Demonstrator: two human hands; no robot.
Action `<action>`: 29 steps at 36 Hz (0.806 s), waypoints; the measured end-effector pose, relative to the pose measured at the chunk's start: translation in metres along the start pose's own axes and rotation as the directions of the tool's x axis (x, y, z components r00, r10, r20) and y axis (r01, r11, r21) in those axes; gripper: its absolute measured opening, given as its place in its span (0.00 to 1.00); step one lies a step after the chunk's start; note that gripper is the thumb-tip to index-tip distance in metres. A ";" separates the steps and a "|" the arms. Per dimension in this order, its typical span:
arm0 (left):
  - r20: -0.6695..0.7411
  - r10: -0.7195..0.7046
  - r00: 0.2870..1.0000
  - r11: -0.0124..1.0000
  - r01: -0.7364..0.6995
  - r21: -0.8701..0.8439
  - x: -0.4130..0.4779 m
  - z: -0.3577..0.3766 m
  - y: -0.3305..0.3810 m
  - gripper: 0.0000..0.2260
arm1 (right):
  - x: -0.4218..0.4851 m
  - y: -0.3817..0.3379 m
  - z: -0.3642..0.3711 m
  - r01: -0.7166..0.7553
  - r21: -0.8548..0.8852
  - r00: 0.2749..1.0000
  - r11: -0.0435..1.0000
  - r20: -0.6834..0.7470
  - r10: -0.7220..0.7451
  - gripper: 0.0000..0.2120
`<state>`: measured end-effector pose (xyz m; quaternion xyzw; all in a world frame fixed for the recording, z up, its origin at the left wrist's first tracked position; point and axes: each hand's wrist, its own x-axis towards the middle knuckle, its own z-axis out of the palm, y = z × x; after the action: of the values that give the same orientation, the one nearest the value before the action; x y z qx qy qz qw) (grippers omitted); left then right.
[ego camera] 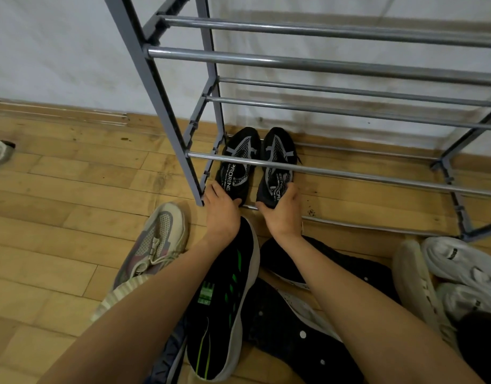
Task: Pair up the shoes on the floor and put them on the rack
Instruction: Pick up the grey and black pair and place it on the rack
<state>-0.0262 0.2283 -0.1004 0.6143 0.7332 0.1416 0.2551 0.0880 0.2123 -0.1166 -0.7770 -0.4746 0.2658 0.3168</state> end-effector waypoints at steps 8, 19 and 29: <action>0.012 -0.012 1.000 0.999 0.013 -0.046 0.002 0.000 0.001 0.32 | 0.000 -0.003 0.002 -0.033 -0.038 0.999 0.999 0.018 0.034 0.34; 0.035 -0.037 0.999 0.998 0.038 -0.047 -0.003 -0.007 0.006 0.31 | 0.001 0.003 -0.004 -0.029 -0.143 0.987 0.989 0.149 0.051 0.39; 0.053 0.067 0.996 0.998 -0.065 -0.022 -0.044 -0.024 0.009 0.22 | -0.029 -0.002 -0.035 0.055 -0.262 0.965 0.963 0.263 0.017 0.37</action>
<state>-0.0271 0.1900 -0.0669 0.6391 0.7039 0.1410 0.2762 0.1000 0.1785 -0.0893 -0.7659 -0.5513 0.2969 0.1460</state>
